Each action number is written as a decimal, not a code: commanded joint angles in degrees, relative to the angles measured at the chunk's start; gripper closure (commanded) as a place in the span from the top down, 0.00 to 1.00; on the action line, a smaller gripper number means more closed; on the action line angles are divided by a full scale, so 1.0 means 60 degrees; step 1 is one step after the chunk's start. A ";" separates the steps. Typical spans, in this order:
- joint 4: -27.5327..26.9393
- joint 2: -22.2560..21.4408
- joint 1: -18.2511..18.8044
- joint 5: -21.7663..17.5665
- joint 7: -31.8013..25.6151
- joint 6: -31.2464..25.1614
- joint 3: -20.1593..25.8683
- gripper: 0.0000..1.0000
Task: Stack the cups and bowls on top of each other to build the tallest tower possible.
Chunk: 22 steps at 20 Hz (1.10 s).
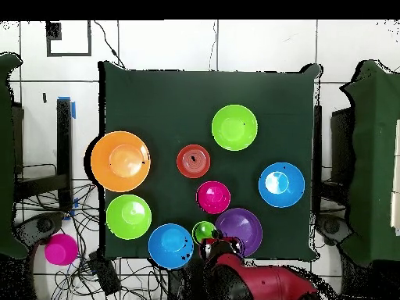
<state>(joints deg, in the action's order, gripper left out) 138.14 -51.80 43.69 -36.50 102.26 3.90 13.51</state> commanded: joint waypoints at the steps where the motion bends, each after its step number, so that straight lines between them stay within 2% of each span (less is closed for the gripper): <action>1: -0.0163 0.0038 -0.0029 -0.0192 0.0803 -0.0327 0.0350 0.00; 8: 0.0258 -0.0306 0.0164 -0.0102 0.0812 -0.0502 0.0474 0.00; 14: 0.1207 -0.1279 0.0808 0.0431 0.0590 -0.1246 0.1193 0.00; 22: 0.1534 -0.1432 0.0914 0.0731 0.0694 -0.1394 0.1462 0.00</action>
<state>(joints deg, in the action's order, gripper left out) 144.83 -60.20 49.74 -35.13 102.26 1.87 16.15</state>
